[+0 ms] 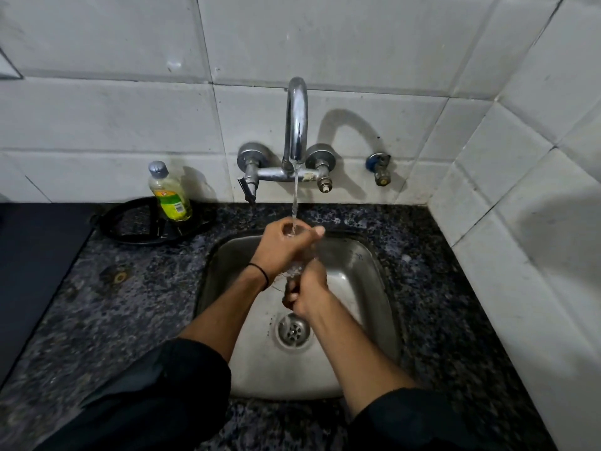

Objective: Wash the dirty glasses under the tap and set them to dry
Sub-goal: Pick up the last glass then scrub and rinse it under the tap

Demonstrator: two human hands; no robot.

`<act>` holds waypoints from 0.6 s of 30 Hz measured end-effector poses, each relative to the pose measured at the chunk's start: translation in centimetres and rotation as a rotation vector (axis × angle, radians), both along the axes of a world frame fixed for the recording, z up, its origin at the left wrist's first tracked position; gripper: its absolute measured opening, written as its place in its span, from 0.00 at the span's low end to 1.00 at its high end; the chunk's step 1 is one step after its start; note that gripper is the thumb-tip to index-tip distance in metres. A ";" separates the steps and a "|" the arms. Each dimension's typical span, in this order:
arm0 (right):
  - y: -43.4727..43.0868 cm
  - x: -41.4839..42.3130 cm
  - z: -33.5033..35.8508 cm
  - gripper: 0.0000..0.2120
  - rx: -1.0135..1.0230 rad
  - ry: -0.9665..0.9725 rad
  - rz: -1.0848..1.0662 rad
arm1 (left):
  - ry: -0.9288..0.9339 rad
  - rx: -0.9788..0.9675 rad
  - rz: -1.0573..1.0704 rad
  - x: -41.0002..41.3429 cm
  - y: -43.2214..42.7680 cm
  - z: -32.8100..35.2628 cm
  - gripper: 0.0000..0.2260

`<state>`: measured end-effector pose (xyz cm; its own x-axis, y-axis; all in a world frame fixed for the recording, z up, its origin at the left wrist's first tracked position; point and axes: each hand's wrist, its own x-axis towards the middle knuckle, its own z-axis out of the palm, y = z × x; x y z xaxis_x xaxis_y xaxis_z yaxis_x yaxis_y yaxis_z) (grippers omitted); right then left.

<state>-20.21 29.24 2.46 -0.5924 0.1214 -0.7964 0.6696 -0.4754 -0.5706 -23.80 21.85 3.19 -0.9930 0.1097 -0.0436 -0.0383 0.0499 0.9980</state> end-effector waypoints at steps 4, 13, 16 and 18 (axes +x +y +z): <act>-1.2 0.5 -0.1 0.24 0.455 0.275 0.090 | -0.115 -0.208 0.283 -0.7 1.2 -0.1 0.29; 1.0 1.1 -1.1 0.26 0.092 0.424 -0.123 | 0.060 -0.282 -0.106 2.6 -0.1 -2.2 0.22; 0.9 1.6 -1.3 0.26 -0.040 0.433 -0.157 | 0.108 -0.176 -0.148 3.4 -0.8 -2.7 0.22; 0.3 1.9 -1.6 0.22 -0.008 0.486 -0.119 | 0.018 -0.008 -0.065 3.7 -0.8 -2.9 0.20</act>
